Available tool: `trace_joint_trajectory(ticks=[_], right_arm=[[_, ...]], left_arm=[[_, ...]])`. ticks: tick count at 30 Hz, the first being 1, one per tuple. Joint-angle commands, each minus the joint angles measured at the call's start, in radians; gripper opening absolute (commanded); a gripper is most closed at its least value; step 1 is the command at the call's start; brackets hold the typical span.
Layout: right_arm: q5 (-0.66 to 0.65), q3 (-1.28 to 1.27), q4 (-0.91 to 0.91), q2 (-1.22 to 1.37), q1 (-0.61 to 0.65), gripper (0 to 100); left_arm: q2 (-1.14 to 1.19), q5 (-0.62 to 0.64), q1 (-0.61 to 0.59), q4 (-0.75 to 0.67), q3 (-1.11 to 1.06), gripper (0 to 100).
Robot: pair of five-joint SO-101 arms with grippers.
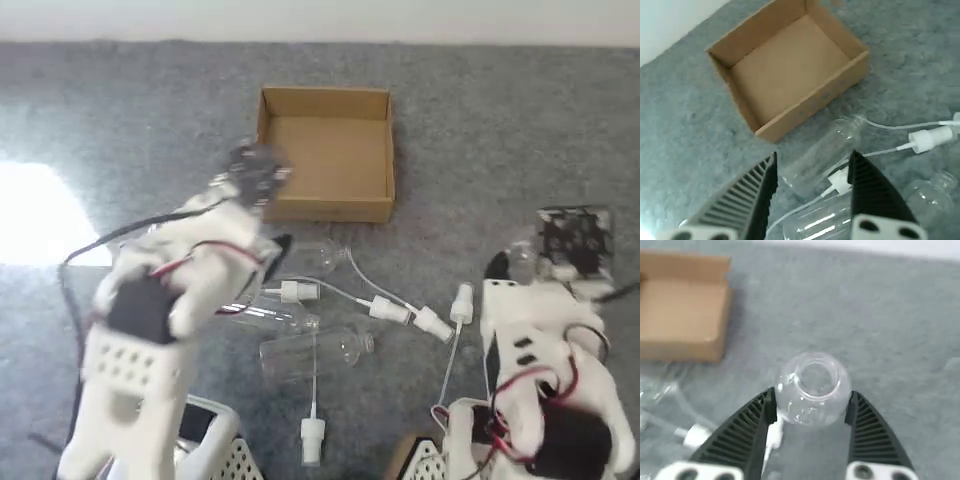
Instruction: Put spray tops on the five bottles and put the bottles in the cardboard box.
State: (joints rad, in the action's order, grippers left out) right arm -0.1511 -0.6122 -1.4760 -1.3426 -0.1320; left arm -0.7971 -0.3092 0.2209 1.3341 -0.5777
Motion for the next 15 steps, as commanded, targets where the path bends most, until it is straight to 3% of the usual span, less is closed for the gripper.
trace_joint_trajectory(ticks=[1, 15], right_arm=[[-0.012, 0.008, 0.039, -0.056, -0.107, 13.7], [-0.012, 0.006, 0.051, -0.097, -0.216, 13.7]], left_arm=[[0.127, -0.04, 0.089, -0.071, 0.056, 27], [0.42, -0.184, 0.368, -0.259, 0.058, 28]])
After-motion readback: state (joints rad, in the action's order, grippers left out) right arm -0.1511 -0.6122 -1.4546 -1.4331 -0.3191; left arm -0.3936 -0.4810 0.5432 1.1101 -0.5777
